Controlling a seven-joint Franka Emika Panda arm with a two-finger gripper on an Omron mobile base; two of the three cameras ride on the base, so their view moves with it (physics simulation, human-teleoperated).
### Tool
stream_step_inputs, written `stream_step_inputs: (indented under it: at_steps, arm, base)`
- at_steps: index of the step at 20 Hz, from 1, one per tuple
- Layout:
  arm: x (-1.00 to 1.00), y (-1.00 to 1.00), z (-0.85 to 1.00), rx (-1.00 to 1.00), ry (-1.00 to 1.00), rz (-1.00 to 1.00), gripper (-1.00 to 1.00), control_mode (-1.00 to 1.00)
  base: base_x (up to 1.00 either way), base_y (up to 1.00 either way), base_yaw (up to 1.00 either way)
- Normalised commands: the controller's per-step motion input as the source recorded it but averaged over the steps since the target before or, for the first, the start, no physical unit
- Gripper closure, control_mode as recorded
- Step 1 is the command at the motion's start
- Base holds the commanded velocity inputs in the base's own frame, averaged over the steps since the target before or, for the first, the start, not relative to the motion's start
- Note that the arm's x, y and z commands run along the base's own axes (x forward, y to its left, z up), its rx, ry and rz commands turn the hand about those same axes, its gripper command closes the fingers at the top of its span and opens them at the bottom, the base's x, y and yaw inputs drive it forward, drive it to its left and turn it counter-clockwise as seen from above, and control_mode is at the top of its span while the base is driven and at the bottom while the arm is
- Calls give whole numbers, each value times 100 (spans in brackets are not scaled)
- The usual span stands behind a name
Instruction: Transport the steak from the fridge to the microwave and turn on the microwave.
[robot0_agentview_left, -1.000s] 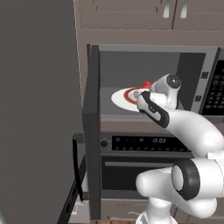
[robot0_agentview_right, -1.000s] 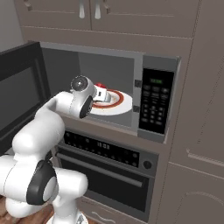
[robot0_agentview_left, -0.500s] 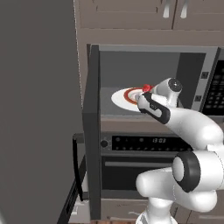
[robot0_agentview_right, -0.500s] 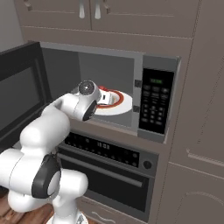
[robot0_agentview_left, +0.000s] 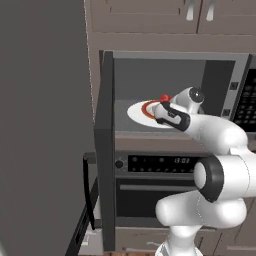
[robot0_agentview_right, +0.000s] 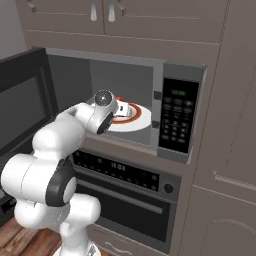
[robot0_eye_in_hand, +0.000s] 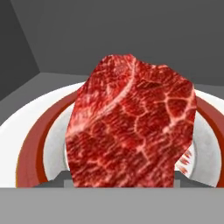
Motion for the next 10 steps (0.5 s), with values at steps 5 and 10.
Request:
stream_step_inputs:
  at_steps: [5,10]
  arm:
    - [3,-2,-3,0,0,2,-100,-100]
    - [0,-13,-19,0,0,4,-100,-100]
  base:
    - [0,0,0]
    - [0,0,0]
